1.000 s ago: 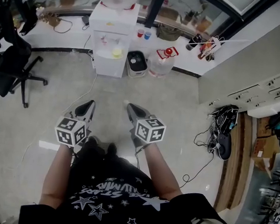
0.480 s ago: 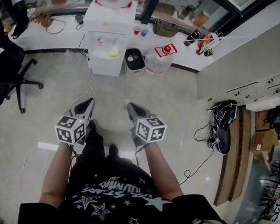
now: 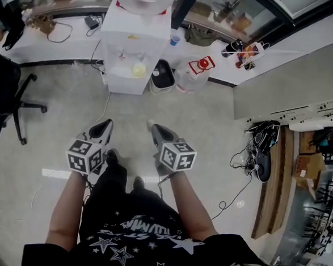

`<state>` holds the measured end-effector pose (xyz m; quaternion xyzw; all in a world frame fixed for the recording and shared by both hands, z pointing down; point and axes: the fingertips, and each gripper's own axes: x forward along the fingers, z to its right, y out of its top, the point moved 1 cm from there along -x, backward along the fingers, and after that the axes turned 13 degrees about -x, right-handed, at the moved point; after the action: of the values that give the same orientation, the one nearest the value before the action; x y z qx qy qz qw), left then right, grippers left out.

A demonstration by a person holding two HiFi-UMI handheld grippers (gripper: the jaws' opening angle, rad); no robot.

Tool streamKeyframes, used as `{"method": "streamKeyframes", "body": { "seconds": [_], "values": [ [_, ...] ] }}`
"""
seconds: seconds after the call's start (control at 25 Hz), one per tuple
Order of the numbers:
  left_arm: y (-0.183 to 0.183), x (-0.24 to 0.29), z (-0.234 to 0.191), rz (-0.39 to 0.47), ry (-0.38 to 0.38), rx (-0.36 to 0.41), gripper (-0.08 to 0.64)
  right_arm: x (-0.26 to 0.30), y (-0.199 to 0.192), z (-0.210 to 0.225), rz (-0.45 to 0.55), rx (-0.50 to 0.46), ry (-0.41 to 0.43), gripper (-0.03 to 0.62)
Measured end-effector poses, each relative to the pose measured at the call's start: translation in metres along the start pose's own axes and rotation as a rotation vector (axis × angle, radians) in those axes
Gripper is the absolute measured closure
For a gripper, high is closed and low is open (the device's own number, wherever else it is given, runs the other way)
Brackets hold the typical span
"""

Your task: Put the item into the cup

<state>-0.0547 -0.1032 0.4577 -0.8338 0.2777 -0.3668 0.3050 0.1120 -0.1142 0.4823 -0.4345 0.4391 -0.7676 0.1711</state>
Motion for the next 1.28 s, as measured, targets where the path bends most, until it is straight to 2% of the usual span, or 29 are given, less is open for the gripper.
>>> {"method": "streamKeyframes", "body": {
  "seconds": [0.28, 0.56, 0.72, 0.88, 1.12, 1.28],
  "values": [
    [0.026, 0.033, -0.057, -0.03, -0.044, -0.007, 0.555, 0.069, 0.014, -0.002, -0.051, -0.016, -0.058, 0.591],
    [0.033, 0.063, -0.089, -0.058, -0.079, -0.036, 0.554, 0.103, 0.026, 0.005, -0.031, -0.001, -0.131, 0.591],
    [0.031, 0.078, -0.108, -0.066, -0.069, -0.056, 0.554, 0.123, 0.022, 0.019, -0.013, 0.046, -0.153, 0.591],
    [0.031, 0.096, -0.129, -0.065, -0.045, -0.054, 0.554, 0.147, 0.02, 0.039, -0.004, 0.053, -0.165, 0.591],
    [0.039, 0.125, -0.154, -0.041, -0.02, -0.053, 0.554, 0.19, 0.021, 0.073, 0.019, 0.067, -0.163, 0.591],
    [0.031, 0.145, -0.173, -0.032, 0.008, -0.068, 0.554, 0.22, 0.011, 0.092, 0.017, 0.086, -0.147, 0.591]
  ]
}}
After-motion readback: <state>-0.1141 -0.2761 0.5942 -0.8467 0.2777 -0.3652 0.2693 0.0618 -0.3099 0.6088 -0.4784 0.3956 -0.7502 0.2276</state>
